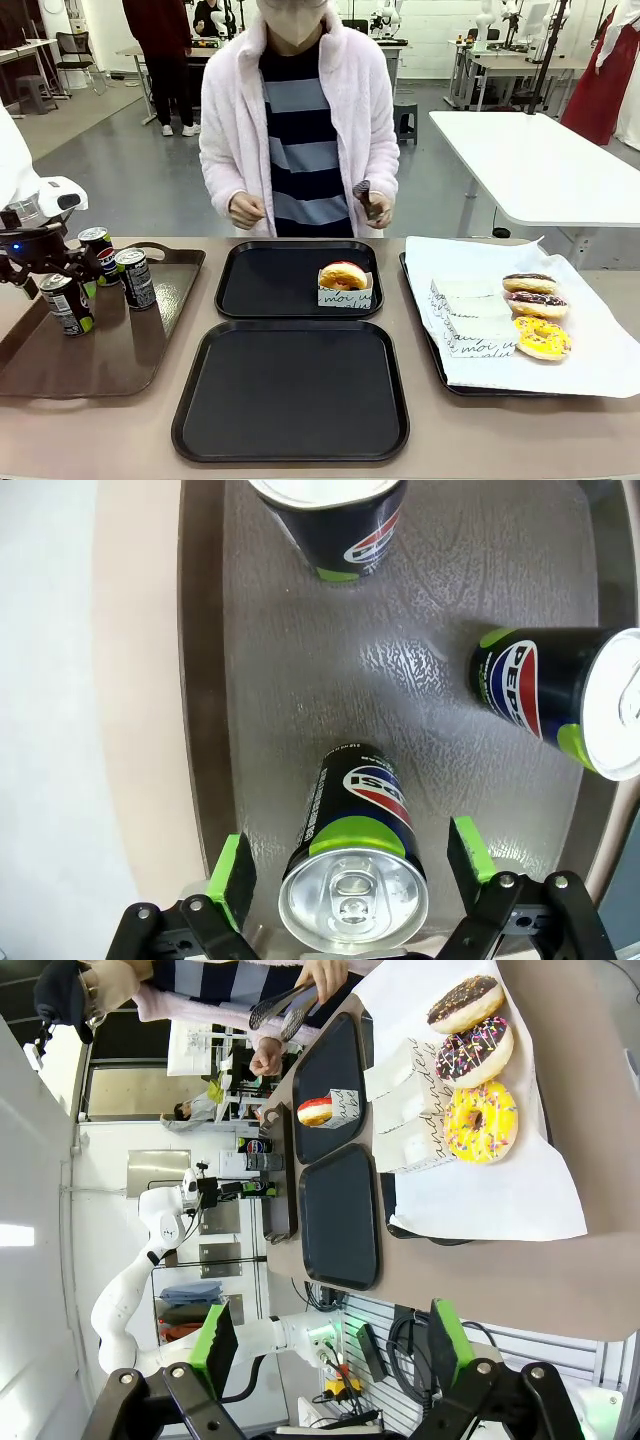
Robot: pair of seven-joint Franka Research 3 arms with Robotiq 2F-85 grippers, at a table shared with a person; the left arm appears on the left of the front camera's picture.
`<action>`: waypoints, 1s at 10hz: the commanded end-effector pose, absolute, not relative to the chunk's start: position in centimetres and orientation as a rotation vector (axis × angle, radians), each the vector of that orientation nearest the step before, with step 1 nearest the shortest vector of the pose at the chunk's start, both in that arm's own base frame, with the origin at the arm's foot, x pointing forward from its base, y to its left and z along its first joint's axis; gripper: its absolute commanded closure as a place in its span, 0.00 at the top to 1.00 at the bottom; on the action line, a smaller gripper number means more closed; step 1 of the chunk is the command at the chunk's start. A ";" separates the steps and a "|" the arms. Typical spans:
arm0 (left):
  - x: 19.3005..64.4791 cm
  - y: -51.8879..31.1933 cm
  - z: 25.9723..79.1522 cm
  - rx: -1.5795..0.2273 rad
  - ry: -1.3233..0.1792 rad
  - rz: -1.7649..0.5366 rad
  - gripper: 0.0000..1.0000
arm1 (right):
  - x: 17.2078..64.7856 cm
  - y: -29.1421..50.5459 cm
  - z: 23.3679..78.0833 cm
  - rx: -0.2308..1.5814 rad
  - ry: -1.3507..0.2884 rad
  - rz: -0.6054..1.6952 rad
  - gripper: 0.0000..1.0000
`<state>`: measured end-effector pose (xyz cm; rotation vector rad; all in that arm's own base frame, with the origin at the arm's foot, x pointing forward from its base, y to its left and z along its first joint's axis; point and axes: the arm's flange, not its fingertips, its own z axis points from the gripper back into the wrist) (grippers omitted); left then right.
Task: Set up donuts and drinks on trays.
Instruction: Pick up one Pepsi coke and place it on the Flat Tray.
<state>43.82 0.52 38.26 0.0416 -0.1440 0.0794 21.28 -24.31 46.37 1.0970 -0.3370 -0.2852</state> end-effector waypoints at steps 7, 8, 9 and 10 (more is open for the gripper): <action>44.4 1.1 38.3 -0.004 -0.150 0.086 0.44 | 21.3 -24.4 46.3 1.115 -0.358 -0.276 1.00; 44.5 1.2 38.3 -0.001 -0.146 0.088 0.31 | 21.3 -24.4 46.3 1.115 -0.358 -0.276 1.00; 44.5 1.2 38.4 0.000 -0.146 0.089 0.00 | 21.3 -24.4 46.3 1.115 -0.358 -0.276 1.00; 44.4 1.1 38.9 -0.008 -0.144 0.087 0.00 | 21.3 -24.4 46.3 1.115 -0.358 -0.276 1.00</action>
